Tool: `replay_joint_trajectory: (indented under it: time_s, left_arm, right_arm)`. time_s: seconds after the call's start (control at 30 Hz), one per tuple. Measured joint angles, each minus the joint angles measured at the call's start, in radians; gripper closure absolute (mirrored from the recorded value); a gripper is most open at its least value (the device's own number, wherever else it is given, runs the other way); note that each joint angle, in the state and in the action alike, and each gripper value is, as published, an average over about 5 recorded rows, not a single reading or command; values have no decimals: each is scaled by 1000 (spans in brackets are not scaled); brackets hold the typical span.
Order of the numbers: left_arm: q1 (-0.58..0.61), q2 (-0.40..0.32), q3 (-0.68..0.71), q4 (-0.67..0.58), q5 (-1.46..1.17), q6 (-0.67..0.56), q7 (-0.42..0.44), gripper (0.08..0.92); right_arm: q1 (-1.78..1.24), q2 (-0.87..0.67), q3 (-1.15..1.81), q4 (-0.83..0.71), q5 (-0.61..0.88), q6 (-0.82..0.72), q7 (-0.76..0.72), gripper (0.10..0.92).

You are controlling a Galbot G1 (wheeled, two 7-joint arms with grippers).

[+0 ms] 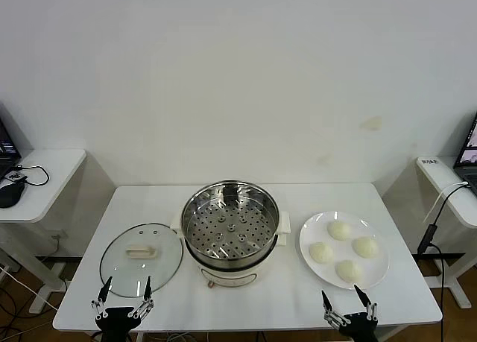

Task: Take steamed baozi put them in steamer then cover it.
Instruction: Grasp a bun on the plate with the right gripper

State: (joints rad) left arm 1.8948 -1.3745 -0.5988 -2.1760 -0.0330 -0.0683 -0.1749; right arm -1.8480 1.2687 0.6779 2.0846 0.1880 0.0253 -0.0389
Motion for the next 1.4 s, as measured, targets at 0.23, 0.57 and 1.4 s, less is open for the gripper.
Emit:
replay_joint_trajectory:
  time_s: [0.23, 0.57, 1.4]
  left_arm:
    - [0, -3, -15, -20, 41, 39, 14, 177]
    - [8, -9, -36, -54, 137, 60, 70, 177]
    - [7, -14, -82, -60, 228, 64, 118, 177]
  right_arm:
    - [81, -75, 75, -7, -98, -74, -19, 203]
    - [319, -326, 113, -131, -283, -203, -196, 203]
    - [1453, -716, -889, -683, -454, -151, -876, 203]
